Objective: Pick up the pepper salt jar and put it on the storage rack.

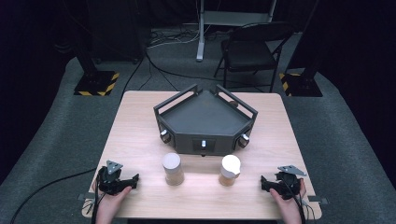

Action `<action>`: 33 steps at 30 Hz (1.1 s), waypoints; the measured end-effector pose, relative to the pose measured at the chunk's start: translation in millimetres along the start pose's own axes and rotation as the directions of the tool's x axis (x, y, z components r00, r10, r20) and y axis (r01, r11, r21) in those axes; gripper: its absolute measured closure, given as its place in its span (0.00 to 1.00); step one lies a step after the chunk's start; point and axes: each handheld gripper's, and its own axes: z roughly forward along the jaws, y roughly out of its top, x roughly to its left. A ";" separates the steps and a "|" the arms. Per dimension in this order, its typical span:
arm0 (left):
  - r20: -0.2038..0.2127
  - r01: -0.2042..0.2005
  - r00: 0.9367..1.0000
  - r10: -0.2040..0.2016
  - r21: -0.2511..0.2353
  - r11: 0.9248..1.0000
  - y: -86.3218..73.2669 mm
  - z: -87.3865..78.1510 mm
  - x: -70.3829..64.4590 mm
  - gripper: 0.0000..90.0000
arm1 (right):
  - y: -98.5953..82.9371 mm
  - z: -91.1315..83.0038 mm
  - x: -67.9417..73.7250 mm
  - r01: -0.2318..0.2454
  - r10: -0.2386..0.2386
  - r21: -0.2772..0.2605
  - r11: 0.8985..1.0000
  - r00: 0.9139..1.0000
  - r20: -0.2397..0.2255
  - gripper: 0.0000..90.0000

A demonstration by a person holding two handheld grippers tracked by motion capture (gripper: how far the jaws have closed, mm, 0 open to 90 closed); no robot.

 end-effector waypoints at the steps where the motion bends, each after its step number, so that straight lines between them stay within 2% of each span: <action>1: 0.000 0.000 1.000 0.000 0.000 1.000 0.0 0.0 0.0 0.07 | 0.0 0.0 0.0 0.000 0.000 0.000 1.000 1.000 0.000 0.00; 29: 0.008 -0.005 1.000 0.005 0.000 1.000 -0.7 -0.7 2.0 0.07 | 0.0 -0.1 -0.2 0.002 -0.002 0.000 1.000 1.000 -0.002 0.00; 31: 0.020 -0.014 1.000 0.014 0.008 1.000 0.5 -0.3 3.5 0.06 | 0.0 -0.1 -0.2 0.002 -0.002 0.000 1.000 1.000 -0.002 0.00; 33: 0.029 -0.030 0.999 0.029 0.019 0.999 2.3 0.5 3.5 0.00 | 0.0 -0.1 -0.2 0.002 -0.002 0.000 1.000 1.000 -0.002 0.00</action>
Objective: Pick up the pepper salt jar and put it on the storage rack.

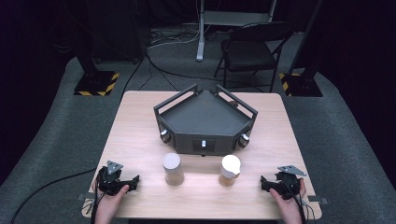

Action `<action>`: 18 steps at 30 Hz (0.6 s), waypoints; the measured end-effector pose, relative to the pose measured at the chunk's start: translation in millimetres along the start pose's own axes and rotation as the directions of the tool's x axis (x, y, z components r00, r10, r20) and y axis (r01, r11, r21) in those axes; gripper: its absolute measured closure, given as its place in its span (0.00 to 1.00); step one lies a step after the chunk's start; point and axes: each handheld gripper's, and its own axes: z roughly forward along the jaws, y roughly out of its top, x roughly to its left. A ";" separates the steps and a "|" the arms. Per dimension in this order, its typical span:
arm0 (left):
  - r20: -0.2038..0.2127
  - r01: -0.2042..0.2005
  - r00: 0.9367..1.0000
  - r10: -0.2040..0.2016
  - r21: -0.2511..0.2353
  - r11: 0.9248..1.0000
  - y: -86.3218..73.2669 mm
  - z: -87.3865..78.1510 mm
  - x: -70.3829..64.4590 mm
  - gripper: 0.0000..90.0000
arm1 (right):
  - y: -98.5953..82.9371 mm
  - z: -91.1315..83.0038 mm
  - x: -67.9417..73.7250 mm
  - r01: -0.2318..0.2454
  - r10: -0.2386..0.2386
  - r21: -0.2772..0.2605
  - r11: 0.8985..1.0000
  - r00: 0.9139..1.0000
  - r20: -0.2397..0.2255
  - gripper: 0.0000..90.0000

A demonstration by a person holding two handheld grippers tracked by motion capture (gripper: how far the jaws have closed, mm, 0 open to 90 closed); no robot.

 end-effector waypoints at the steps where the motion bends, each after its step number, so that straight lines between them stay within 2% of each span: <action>1: 0.000 0.000 1.000 0.000 0.000 1.000 0.0 0.0 0.0 0.00 | 0.0 0.0 0.0 0.000 0.000 0.000 1.000 1.000 0.000 0.00; 9: -0.013 0.005 1.000 -0.005 0.000 1.000 -0.1 -0.3 -1.6 0.01 | 0.0 0.0 0.0 0.000 0.000 0.000 1.000 1.000 0.000 0.00; 18: -0.005 0.005 1.000 -0.005 0.001 1.000 -0.3 -0.7 0.0 0.00 | 0.0 0.0 0.0 0.000 0.000 0.000 1.000 1.000 0.000 0.00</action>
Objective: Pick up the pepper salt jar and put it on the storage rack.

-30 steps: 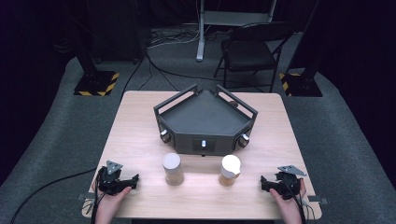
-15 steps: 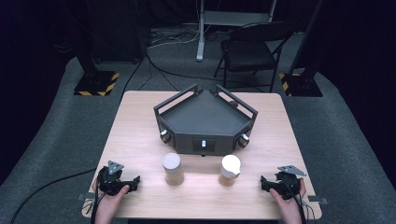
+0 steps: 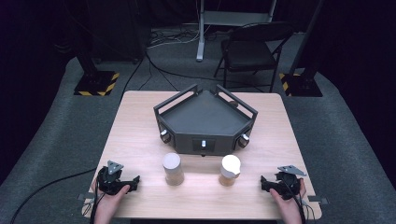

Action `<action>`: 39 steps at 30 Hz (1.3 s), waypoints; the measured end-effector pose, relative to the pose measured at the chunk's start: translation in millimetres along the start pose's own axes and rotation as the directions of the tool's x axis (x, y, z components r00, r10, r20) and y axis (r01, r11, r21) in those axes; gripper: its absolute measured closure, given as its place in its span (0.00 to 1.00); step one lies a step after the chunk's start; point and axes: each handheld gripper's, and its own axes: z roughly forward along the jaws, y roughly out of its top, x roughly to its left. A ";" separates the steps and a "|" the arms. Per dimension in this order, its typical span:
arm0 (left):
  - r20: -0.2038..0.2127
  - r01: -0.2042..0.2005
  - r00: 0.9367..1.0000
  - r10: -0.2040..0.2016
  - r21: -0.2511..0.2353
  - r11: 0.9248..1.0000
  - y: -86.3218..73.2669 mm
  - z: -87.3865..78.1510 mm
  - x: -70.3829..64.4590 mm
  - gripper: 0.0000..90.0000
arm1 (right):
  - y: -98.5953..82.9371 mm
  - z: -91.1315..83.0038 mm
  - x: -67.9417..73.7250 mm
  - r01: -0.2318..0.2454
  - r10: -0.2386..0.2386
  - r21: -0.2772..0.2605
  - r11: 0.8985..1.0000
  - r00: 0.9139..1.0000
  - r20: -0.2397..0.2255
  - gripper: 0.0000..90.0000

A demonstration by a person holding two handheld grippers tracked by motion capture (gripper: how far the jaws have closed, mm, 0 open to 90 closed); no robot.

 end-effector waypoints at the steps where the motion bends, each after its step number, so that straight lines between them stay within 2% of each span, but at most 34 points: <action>1: 0.003 0.002 1.000 -0.002 -0.001 1.000 -0.2 -0.2 0.7 0.01 | 0.0 0.0 0.0 0.000 0.000 0.000 1.000 1.000 0.000 0.00; 4: 0.020 0.015 1.000 -0.015 -0.011 1.000 -1.9 -0.9 4.8 0.01 | 0.0 0.0 0.0 0.000 0.000 0.000 1.000 1.000 0.000 0.00; 8: 0.066 0.036 0.997 -0.034 -0.032 0.999 -5.7 -3.0 12.3 0.04 | 0.0 0.0 0.0 0.000 0.000 0.000 1.000 1.000 0.000 0.00; 13: 0.079 0.032 0.996 -0.027 -0.056 0.998 -5.5 -8.8 11.6 0.05 | 0.0 0.0 0.0 0.000 0.000 0.000 1.000 1.000 0.000 0.00; 16: 0.103 0.046 0.994 -0.039 -0.066 0.997 -4.7 -12.9 12.3 0.05 | 0.0 0.0 0.0 0.000 0.000 0.000 1.000 1.000 0.000 0.00; 18: 0.105 0.048 0.994 -0.040 -0.070 0.996 -3.4 -16.5 10.2 0.05 | 0.1 0.0 0.0 0.000 0.000 0.000 1.000 1.000 0.000 0.00; 29: 0.115 -0.001 0.993 0.012 -0.093 0.996 2.7 -29.0 -1.2 0.07 | 0.1 0.1 -0.1 0.000 0.000 0.000 1.000 1.000 -0.001 0.00; 39: 0.156 -0.030 0.987 0.048 -0.121 0.992 7.1 -37.7 -7.1 0.06 | 0.2 0.2 -0.3 0.001 -0.001 0.000 1.000 1.000 -0.002 0.00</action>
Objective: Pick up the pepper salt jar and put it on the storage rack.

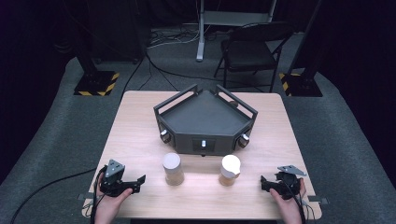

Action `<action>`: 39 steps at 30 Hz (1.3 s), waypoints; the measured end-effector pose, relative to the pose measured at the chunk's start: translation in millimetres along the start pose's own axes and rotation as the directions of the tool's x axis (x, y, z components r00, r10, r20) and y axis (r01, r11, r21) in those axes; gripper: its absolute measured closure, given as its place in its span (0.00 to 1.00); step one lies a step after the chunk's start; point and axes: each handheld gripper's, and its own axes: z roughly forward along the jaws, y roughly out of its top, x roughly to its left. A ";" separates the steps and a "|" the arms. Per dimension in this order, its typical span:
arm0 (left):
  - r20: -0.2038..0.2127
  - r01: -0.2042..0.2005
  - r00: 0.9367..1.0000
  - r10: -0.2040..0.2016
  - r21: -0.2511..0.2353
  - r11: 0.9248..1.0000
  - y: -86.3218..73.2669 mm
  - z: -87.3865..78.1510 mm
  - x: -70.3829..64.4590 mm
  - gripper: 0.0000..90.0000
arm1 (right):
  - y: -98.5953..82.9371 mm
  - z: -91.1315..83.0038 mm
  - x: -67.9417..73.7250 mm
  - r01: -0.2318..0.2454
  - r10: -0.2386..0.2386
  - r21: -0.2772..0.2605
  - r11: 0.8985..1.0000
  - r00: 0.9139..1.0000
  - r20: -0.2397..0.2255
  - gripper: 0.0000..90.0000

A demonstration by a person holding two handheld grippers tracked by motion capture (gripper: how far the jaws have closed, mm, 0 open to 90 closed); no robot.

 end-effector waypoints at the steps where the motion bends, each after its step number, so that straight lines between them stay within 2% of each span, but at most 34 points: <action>1: 0.003 -0.004 1.000 0.004 -0.001 1.000 0.7 -0.7 -1.0 0.06 | 0.0 0.0 0.0 0.000 0.000 0.000 1.000 1.000 0.000 0.00; 18: 0.043 -0.054 0.998 0.054 -0.018 0.998 11.3 -9.4 -18.1 0.07 | 0.0 0.0 0.0 0.000 0.000 0.000 1.000 1.000 0.000 0.00; 39: 0.092 -0.106 0.990 0.109 -0.040 0.994 15.9 -6.2 -39.8 0.07 | 0.0 0.0 0.0 0.000 0.000 0.000 1.000 1.000 0.000 0.00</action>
